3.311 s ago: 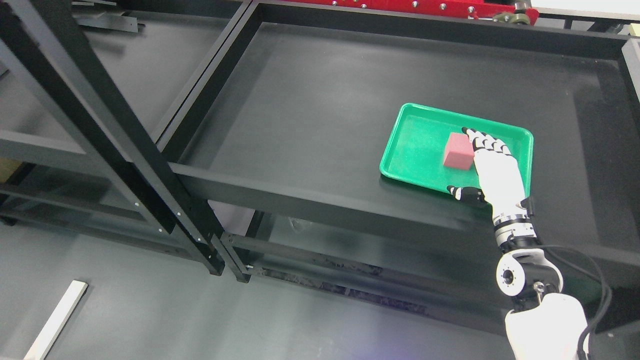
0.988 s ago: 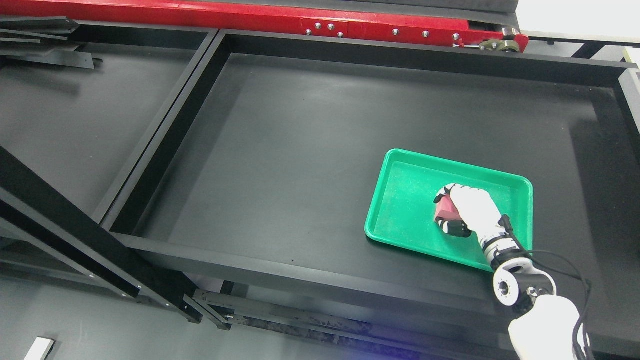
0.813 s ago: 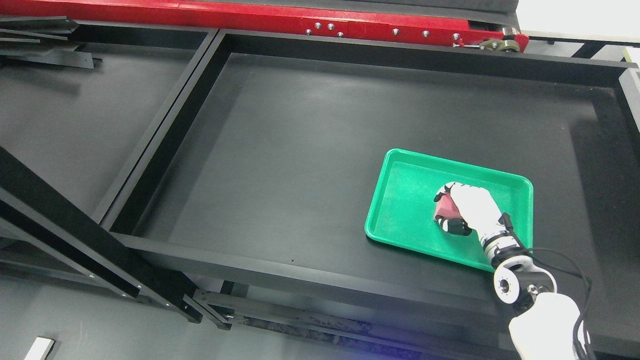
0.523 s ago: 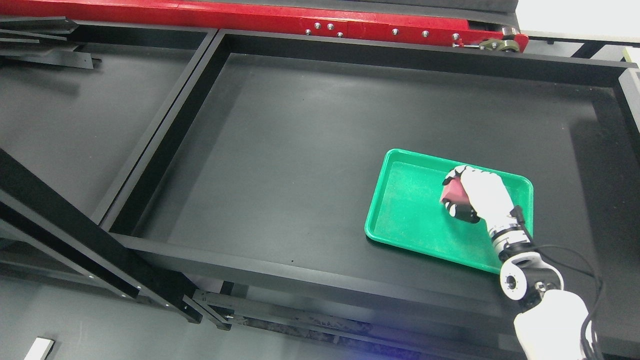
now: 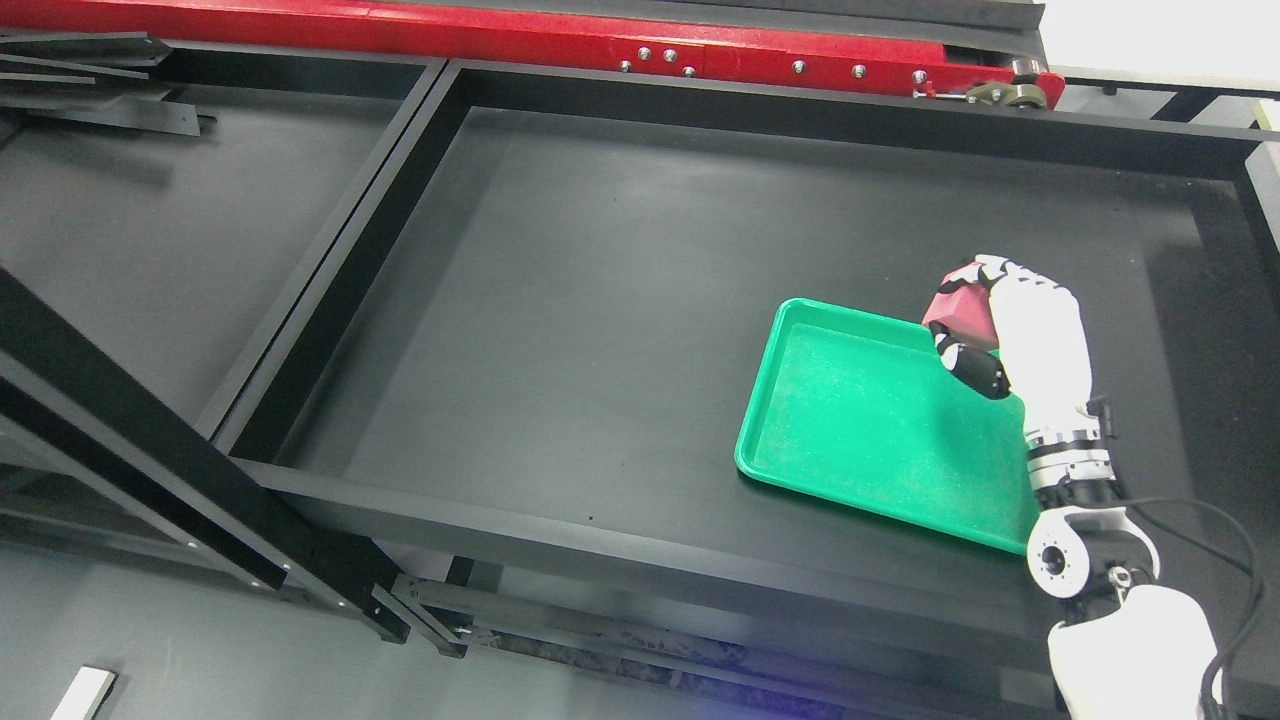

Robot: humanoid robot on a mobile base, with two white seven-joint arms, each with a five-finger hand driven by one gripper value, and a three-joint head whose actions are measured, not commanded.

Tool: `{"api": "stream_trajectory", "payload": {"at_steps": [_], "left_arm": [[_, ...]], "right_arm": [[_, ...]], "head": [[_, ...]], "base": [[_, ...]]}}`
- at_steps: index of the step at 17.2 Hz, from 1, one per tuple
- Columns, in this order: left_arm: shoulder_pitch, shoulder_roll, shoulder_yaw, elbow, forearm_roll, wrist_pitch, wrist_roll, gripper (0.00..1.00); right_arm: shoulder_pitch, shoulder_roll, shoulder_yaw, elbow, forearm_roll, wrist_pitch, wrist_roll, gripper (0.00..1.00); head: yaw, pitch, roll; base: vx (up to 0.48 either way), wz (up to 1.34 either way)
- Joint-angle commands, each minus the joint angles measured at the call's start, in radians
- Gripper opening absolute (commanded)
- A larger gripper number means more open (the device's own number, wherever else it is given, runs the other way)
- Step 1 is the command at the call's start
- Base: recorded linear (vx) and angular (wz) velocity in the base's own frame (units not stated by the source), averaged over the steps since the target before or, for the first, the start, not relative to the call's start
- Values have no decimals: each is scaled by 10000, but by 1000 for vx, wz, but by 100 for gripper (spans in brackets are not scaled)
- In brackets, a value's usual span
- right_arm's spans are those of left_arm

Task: Pick pink block from left shelf to tray
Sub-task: 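Lift the pink block up out of the green tray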

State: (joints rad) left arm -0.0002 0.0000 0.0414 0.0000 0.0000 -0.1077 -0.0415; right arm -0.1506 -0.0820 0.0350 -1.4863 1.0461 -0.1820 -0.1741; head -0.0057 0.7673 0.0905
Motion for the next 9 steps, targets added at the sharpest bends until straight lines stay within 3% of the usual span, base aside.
{"api": "stream_trajectory", "payload": {"at_steps": [1, 4, 9], "left_arm": [[-228, 175, 0, -174, -16, -12, 1, 100], [-228, 175, 0, -174, -16, -12, 1, 100], [-228, 175, 0, -174, -16, -12, 1, 100]], "right_arm": [[202, 84, -672, -1335, -306, -5, -161, 0], [279, 84, -672, -1351, -367, -5, -161, 1], [356, 84, -657, -1382, -475, -21, -146, 1]], "head": [[0, 0, 0], [0, 0, 0], [0, 0, 0]], "base": [[-44, 60], [-97, 210], [-153, 611]]}}
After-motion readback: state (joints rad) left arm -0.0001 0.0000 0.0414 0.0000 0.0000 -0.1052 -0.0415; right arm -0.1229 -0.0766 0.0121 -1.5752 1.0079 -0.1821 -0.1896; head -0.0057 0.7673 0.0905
